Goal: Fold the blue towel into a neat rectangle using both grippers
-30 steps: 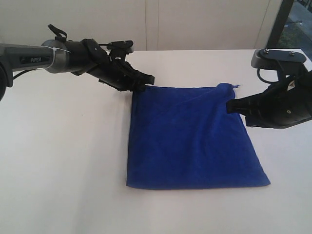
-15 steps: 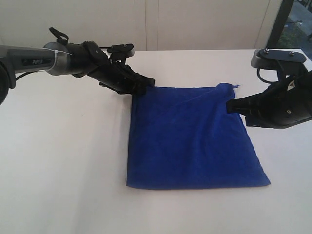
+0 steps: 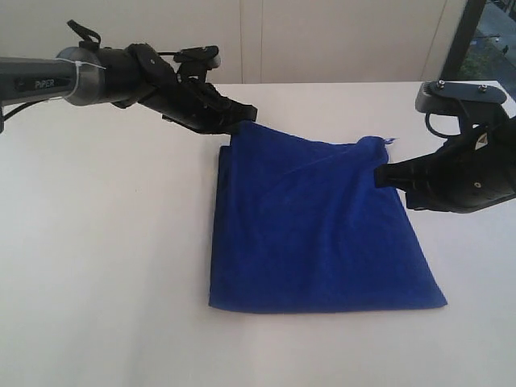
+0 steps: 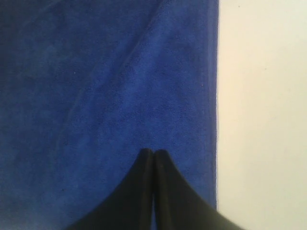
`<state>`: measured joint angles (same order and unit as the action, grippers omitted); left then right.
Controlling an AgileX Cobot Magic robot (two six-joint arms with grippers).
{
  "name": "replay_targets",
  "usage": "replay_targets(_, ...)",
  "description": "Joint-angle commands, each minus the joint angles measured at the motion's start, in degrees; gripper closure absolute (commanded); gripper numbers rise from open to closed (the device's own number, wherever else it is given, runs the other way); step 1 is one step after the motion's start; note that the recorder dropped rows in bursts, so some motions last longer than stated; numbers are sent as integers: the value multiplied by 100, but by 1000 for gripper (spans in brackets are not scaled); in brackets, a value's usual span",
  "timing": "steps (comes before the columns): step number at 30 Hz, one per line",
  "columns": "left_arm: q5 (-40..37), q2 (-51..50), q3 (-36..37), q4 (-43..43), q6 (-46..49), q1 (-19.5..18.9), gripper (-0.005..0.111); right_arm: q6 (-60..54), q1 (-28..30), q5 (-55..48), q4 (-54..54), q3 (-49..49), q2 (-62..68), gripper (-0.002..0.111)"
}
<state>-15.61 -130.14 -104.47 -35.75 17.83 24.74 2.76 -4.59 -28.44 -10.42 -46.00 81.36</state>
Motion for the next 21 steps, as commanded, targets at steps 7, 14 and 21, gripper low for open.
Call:
replay_targets(7,-354,64,-14,68,-9,-248,107,-53,0,32,-32,-26,-41,108)
replay_targets(14,-504,-83,-14,68,-8,-311,107,-53,0,32,-32,-26,-41,108)
replay_targets(21,-714,-349,-14,68,-162,-311,106,-53,0,32,-32,-26,-41,108)
